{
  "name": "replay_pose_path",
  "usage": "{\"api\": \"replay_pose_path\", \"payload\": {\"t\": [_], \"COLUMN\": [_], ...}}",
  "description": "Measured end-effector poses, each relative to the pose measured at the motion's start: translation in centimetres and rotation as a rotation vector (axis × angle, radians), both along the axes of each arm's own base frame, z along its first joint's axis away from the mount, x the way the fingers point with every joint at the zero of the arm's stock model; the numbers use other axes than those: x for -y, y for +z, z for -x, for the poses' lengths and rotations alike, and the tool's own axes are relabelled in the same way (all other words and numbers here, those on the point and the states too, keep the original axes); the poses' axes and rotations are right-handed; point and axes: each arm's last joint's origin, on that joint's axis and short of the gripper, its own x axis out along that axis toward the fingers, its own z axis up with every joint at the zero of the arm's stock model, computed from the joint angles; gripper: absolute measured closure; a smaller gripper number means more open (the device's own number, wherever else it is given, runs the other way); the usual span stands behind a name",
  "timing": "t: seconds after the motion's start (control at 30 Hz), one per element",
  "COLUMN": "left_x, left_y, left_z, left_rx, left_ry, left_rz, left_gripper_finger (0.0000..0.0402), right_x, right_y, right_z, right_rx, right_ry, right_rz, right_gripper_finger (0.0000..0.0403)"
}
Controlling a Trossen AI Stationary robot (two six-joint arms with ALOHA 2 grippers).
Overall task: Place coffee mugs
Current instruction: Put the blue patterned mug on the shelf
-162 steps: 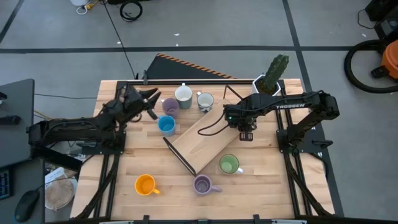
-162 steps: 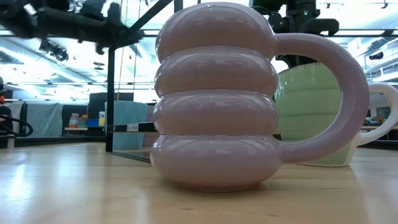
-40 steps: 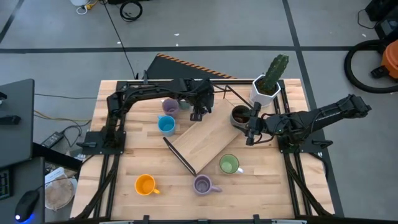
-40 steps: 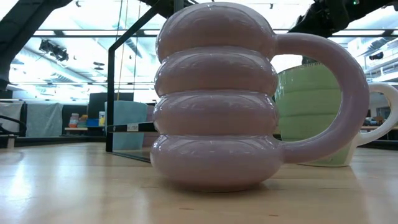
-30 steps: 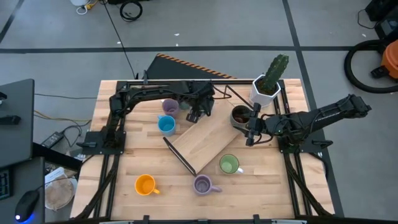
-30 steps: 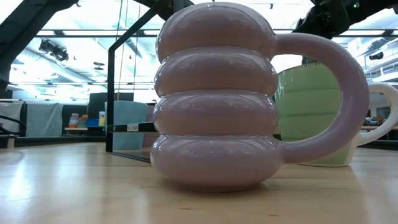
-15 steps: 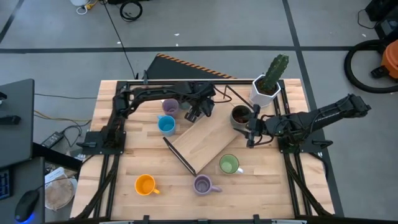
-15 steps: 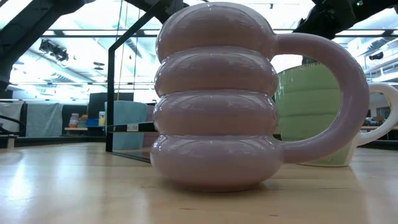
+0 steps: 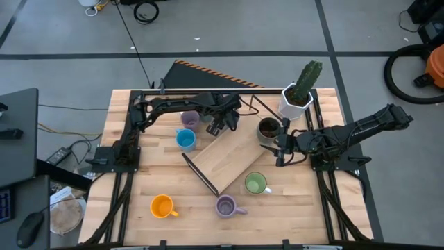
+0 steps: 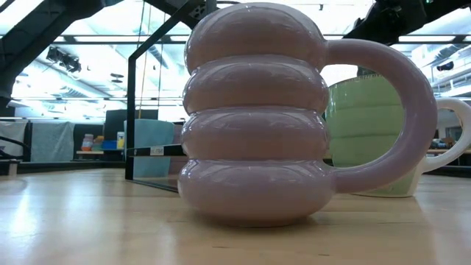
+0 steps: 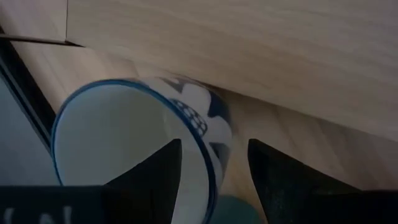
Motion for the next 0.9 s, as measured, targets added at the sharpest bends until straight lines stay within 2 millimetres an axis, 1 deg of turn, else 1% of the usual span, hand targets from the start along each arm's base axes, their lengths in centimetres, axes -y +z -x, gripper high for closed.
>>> {"api": "replay_pose_path", "payload": {"t": [0.1,0.23,0.53,0.8,0.9], "left_x": [-0.1,-0.2,-0.3,-0.3,-0.3], "left_y": [-0.1,-0.3,-0.4,-0.2,0.7], "left_z": [0.2,0.2,-0.1,0.1,0.4], "left_rx": [-0.021,-0.035,-0.025,-0.052,-0.077], "left_ry": [0.000,-0.014,-0.034,-0.028,-0.021], "left_rz": [-0.004,-0.018,-0.048,-0.094,-0.110], "left_gripper_finger": [0.0228,0.0265,0.0372,0.0375,0.0375], "right_x": [0.0,0.0,0.0,0.1,0.0], "right_y": [0.0,0.0,0.0,0.0,0.1], "right_z": [0.0,0.0,0.0,0.1,0.2], "right_rx": [0.000,-0.001,-0.002,-0.003,0.002], "right_ry": [0.000,0.001,0.003,-0.024,-0.021], "right_rz": [0.001,0.002,0.002,0.014,0.015], "right_gripper_finger": [0.0191,0.0192,0.0192,0.0193,0.0193]}}
